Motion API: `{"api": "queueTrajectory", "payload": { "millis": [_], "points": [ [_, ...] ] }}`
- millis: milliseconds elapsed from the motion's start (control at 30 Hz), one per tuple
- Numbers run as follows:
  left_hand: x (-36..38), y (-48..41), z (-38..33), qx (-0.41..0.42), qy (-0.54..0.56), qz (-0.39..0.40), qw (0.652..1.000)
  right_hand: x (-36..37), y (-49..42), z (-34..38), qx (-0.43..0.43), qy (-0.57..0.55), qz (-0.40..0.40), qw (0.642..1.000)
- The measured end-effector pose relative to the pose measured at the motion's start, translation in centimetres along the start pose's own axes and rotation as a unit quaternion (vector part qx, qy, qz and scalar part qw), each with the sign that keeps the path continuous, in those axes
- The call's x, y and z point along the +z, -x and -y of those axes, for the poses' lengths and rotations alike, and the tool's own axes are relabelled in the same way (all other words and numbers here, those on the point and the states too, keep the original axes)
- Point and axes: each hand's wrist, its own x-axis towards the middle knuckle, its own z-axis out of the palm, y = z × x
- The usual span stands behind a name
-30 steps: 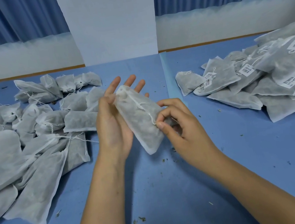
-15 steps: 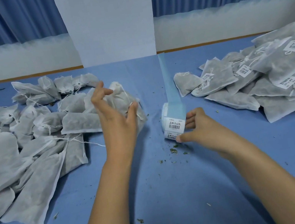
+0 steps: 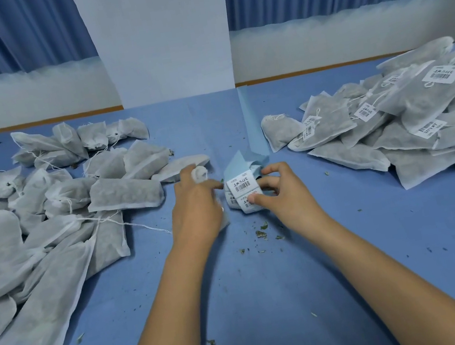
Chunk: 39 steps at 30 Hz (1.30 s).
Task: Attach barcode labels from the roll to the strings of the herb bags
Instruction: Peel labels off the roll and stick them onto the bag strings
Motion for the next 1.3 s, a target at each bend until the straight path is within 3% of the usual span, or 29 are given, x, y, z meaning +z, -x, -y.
{"api": "queueTrajectory", "payload": {
  "millis": [200,367,500,633,1000,1100,1200,1300],
  "points": [
    [-0.1,0.8,-1.6,0.078,0.09,0.023,0.993,-0.8,0.1,0.4,0.023,-0.152,-0.053,0.987],
    [-1.8,0.7,-1.7,0.113,0.094,-0.127,0.981,-0.9,0.5,0.5,0.068,-0.219,-0.055,0.972],
    [-1.6,0.8,-2.0,0.174,0.094,-0.006,0.98,-0.6,0.9,0.8,0.025,-0.208,-0.022,0.978],
    [-1.6,0.5,-1.6,0.143,0.117,0.071,0.98,-0.7,1.2,0.7,0.008,-0.174,-0.008,0.985],
    [-1.6,0.5,-1.5,0.088,0.19,0.037,0.977,-1.5,1.0,0.8,0.013,-0.15,0.03,0.988],
    [-1.7,0.6,-1.9,0.022,0.24,-0.036,0.97,-1.8,1.0,0.9,0.021,-0.132,0.043,0.99],
    [-2.8,0.5,-1.9,-0.024,0.318,-0.147,0.936,-1.8,0.9,0.7,0.023,-0.136,0.005,0.99],
    [-3.6,0.6,-1.8,-0.027,0.373,-0.17,0.912,-1.3,0.0,0.4,-0.006,-0.151,-0.053,0.987]
  ]
}}
